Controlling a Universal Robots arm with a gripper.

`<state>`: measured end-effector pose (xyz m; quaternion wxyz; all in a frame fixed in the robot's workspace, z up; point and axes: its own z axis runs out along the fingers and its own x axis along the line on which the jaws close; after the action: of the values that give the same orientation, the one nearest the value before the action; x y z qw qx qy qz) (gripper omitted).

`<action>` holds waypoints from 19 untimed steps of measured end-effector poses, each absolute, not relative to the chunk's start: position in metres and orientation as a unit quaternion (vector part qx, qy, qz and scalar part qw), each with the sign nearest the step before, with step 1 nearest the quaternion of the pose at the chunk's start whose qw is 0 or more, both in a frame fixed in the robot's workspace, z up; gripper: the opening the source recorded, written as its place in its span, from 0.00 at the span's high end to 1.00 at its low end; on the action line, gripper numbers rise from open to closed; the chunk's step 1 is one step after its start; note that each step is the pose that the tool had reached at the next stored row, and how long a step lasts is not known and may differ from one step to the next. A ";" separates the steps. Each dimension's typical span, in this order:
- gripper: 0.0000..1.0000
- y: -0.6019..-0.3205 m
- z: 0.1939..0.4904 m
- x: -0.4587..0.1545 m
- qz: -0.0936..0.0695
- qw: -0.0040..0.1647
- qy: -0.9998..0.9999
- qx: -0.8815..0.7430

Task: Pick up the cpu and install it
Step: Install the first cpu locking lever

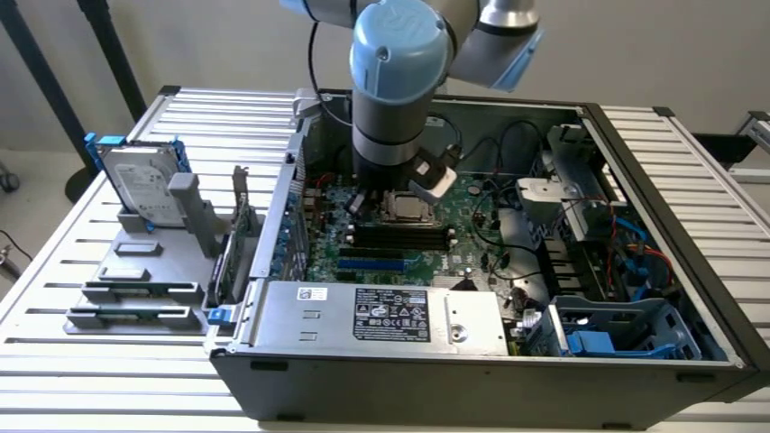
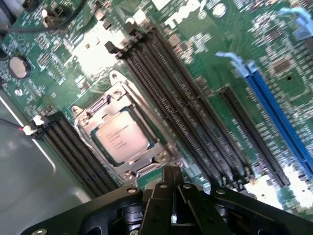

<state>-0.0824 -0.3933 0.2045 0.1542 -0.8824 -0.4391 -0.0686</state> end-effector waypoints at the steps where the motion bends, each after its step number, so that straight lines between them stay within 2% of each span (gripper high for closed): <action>1: 0.89 -0.389 0.205 -0.082 -0.068 0.154 -0.439 -0.882; 6: 0.89 -0.375 0.210 -0.083 -0.065 0.153 -0.445 -0.880; 19: 0.89 -0.362 0.226 -0.084 -0.051 0.146 -0.492 -0.856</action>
<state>-0.0840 -0.3615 0.2261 0.1458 -0.8565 -0.4925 -0.0515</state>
